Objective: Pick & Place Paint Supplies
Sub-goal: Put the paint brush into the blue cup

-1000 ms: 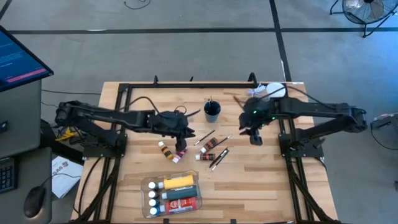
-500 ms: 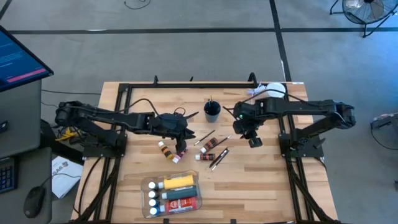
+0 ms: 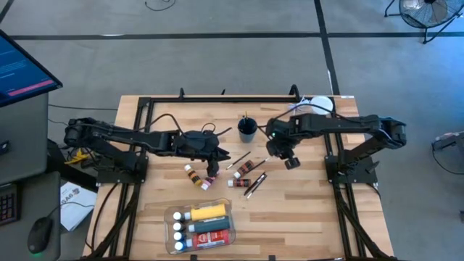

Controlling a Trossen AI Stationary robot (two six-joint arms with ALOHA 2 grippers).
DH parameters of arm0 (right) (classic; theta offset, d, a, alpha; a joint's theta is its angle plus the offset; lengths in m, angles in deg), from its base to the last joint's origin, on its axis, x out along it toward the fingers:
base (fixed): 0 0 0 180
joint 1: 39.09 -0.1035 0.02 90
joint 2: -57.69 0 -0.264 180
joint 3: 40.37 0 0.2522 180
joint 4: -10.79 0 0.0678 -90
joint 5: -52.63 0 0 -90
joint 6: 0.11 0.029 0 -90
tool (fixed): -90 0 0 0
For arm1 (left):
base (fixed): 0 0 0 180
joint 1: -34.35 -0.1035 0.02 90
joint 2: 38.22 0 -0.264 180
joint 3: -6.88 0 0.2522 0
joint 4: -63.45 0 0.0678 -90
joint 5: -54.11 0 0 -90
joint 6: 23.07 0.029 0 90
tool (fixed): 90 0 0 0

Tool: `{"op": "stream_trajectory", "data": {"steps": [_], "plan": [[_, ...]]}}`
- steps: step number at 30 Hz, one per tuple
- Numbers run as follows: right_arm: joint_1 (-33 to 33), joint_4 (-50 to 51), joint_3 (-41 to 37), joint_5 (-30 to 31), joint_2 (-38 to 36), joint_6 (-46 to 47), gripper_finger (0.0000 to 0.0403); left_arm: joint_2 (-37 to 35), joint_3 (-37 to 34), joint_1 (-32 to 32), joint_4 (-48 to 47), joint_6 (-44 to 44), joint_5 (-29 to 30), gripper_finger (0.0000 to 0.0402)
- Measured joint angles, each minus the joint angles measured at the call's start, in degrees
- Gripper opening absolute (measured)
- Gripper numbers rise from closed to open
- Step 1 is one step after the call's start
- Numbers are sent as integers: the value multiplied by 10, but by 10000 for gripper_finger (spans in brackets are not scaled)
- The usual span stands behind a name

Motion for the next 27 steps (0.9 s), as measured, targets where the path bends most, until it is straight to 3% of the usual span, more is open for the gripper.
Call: {"op": "stream_trajectory", "data": {"steps": [6,13,16,20,27], "plan": [[11,-4,0,-6,-12,77,104,0,0,0,3,-1,0,2],[62,-103,0,-186,-18,256,103,0,0,0,6,0,0,2],[75,-154,0,-213,-22,328,98,0,0,0,7,1,0,2],[62,-213,-25,-170,-75,372,78,0,0,0,7,1,-4,2],[30,-406,-202,-38,-253,521,26,0,0,0,8,18,-8,2]]}}
